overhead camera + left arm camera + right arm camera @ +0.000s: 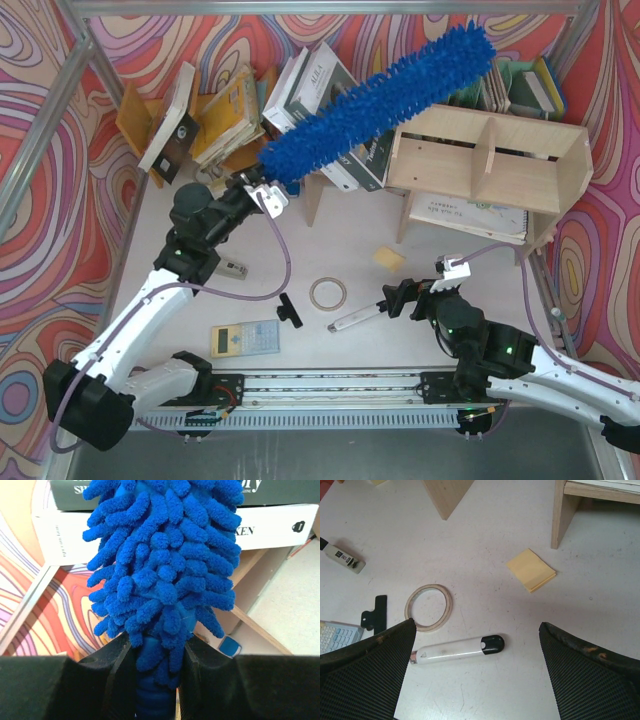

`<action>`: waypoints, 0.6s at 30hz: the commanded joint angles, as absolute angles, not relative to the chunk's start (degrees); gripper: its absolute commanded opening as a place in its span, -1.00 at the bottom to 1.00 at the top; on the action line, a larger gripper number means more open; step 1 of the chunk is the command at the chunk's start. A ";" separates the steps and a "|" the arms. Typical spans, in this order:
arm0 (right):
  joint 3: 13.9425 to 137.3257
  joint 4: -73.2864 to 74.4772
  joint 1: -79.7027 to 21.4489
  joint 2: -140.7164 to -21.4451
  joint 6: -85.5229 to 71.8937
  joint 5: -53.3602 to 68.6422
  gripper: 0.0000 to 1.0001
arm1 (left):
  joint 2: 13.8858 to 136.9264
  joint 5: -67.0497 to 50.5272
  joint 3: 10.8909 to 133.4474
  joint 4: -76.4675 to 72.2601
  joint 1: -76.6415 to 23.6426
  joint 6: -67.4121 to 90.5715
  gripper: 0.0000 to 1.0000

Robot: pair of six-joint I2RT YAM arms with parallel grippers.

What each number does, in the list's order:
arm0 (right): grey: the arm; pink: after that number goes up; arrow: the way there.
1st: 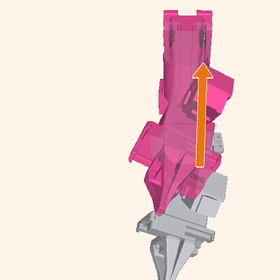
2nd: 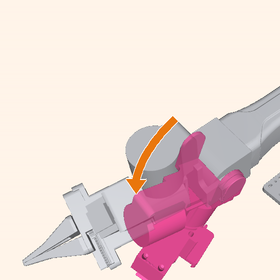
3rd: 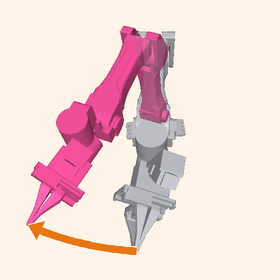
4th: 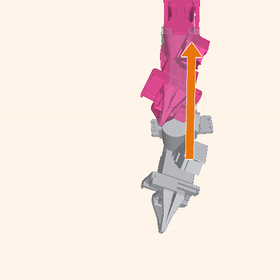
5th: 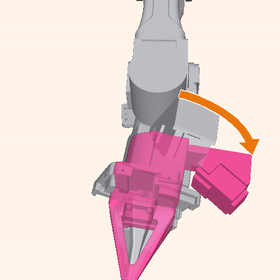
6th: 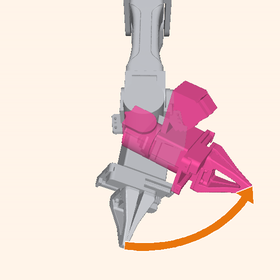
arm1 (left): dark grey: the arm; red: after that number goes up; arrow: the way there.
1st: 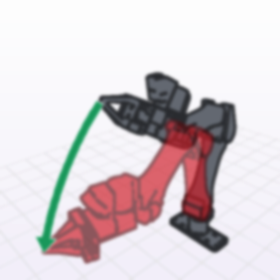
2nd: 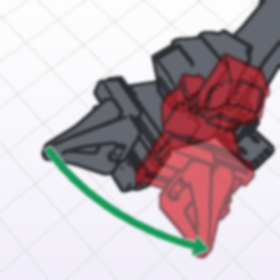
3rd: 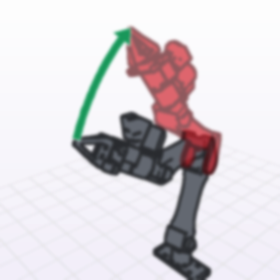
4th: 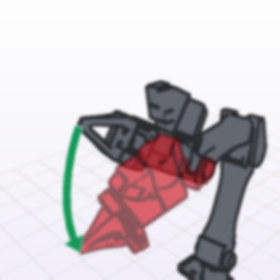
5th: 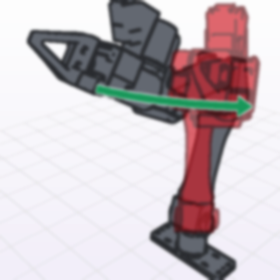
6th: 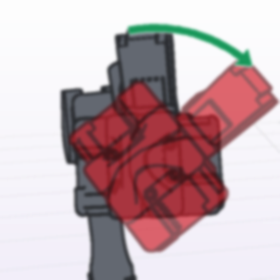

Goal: Dust the bookshelf with a duster

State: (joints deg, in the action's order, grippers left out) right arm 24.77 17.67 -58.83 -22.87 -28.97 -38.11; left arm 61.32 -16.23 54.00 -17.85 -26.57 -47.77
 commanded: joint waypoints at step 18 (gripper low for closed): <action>25.22 18.02 -58.80 -22.25 -29.49 -39.40 0.96 | 66.43 -12.83 45.53 -23.71 -40.49 -44.76 -1.00</action>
